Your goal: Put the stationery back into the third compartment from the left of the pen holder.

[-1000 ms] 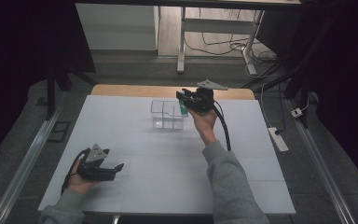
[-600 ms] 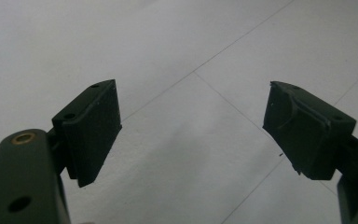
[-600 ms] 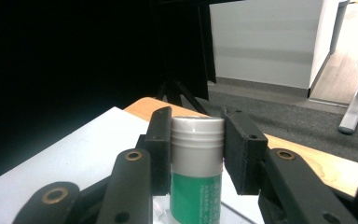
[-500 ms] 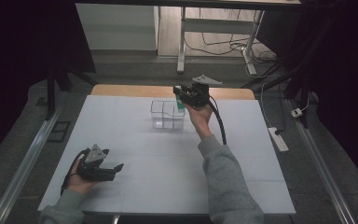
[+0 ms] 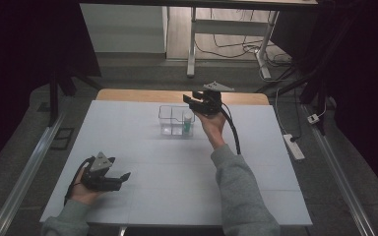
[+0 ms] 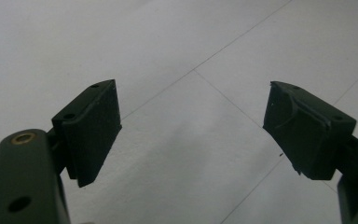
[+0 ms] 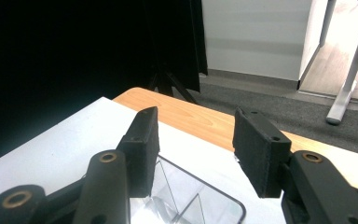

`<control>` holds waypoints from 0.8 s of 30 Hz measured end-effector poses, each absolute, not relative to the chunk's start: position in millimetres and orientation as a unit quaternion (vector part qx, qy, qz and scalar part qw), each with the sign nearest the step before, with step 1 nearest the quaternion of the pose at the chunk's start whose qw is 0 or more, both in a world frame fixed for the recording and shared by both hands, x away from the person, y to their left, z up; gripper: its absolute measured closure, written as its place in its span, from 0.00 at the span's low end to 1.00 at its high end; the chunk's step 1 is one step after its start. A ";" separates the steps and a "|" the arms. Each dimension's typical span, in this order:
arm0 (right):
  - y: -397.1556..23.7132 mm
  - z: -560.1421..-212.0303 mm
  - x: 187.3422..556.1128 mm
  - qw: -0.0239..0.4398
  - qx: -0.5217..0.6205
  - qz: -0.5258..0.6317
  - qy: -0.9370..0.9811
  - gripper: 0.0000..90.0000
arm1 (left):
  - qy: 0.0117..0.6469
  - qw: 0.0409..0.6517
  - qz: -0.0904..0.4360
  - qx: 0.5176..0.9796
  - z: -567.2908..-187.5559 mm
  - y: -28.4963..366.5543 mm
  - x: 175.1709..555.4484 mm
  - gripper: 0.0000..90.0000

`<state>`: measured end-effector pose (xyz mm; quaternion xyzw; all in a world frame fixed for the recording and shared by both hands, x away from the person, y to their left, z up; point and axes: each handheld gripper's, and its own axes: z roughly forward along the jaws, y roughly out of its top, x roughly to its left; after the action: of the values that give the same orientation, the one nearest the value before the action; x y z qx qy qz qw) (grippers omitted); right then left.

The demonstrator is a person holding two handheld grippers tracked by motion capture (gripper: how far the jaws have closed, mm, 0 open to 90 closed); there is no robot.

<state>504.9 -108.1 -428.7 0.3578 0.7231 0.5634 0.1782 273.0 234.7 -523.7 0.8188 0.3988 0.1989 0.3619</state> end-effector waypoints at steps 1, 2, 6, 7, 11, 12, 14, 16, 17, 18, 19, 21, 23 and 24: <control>-110.2 -428.3 504.0 0.179 0.358 0.562 0.724 0.55 | 0.398 0.361 0.199 0.819 -523.8 234.5 273.1 0.21; -112.6 -428.2 503.2 0.179 0.360 0.561 0.724 0.55 | 0.398 0.361 0.198 0.820 -523.9 234.5 273.1 0.21; -124.8 -429.6 499.1 0.174 0.362 0.557 0.727 0.56 | 0.398 0.361 0.198 0.820 -524.0 234.9 273.4 0.21; -128.0 -430.4 497.5 0.173 0.360 0.556 0.729 0.58 | 0.399 0.360 0.199 0.820 -524.1 234.9 273.5 0.21; -139.5 -435.6 491.6 0.169 0.354 0.548 0.739 0.58 | 0.398 0.359 0.199 0.820 -524.3 234.2 273.8 0.21; -142.4 -437.3 490.2 0.168 0.355 0.545 0.740 0.58 | 0.397 0.359 0.199 0.821 -524.3 234.0 273.8 0.21; -148.0 -440.9 487.1 0.166 0.356 0.541 0.744 0.57 | 0.397 0.359 0.200 0.821 -524.2 233.8 273.7 0.21; -153.5 -443.6 483.4 0.165 0.357 0.534 0.748 0.56 | 0.397 0.359 0.200 0.821 -523.9 233.8 273.6 0.21; -156.3 -445.1 481.4 0.160 0.357 0.534 0.749 0.56 | 0.397 0.359 0.200 0.820 -523.9 233.8 273.5 0.21; -159.1 -446.7 478.9 0.159 0.358 0.533 0.751 0.56 | 0.397 0.359 0.200 0.820 -523.8 233.9 273.4 0.21; -161.7 -448.2 475.9 0.158 0.358 0.530 0.752 0.56 | 0.398 0.360 0.200 0.820 -523.7 233.9 273.4 0.21; -166.8 -451.9 469.6 0.153 0.358 0.527 0.755 0.55 | 0.398 0.360 0.200 0.819 -523.9 233.9 273.6 0.21; -171.8 -455.9 462.8 0.150 0.357 0.521 0.761 0.55 | 0.398 0.360 0.200 0.820 -524.0 233.9 273.6 0.21; -174.4 -457.7 459.6 0.148 0.355 0.517 0.765 0.54 | 0.398 0.360 0.200 0.820 -524.0 233.8 273.6 0.21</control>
<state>459.6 -174.4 -457.7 0.3551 0.7646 0.5170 0.1482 273.6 233.8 -524.0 0.8201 0.3976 0.2001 0.3597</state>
